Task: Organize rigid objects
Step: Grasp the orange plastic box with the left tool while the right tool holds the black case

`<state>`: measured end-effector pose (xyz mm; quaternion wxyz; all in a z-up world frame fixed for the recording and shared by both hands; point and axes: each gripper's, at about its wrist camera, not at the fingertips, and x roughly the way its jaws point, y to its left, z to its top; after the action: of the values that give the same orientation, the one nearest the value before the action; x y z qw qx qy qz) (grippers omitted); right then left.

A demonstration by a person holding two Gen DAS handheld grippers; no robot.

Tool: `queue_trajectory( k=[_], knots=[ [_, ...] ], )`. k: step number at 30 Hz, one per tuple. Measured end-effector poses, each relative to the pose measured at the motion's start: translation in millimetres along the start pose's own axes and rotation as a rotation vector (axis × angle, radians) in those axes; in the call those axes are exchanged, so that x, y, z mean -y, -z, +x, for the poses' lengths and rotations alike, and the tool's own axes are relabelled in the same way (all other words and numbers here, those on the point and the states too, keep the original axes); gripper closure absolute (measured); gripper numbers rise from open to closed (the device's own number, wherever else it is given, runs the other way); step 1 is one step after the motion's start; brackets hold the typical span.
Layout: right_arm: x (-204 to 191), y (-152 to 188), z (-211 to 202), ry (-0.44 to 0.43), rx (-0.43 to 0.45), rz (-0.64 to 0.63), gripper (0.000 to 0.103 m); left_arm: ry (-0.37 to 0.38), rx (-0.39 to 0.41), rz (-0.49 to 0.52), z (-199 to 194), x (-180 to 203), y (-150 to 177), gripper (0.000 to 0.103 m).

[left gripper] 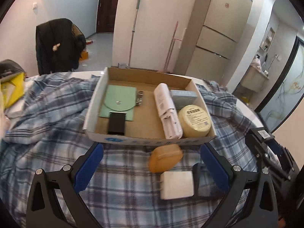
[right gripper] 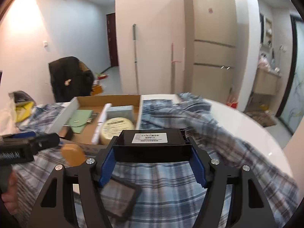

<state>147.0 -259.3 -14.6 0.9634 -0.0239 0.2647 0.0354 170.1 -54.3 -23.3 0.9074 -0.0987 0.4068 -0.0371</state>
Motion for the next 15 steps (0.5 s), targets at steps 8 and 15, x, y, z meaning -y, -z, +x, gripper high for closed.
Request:
queue_trajectory(
  k=[8, 15],
  knots=[
    [12.0, -1.4, 1.2, -0.01, 0.0, 0.049, 0.035, 0.011, -0.097, -0.037, 24.2, 7.5, -1.2, 0.009],
    [20.3, -1.8, 0.2, -0.032, -0.004, 0.087, 0.035, -0.021, -0.112, -0.041, 40.0, 14.8, 3.0, 0.011]
  ],
)
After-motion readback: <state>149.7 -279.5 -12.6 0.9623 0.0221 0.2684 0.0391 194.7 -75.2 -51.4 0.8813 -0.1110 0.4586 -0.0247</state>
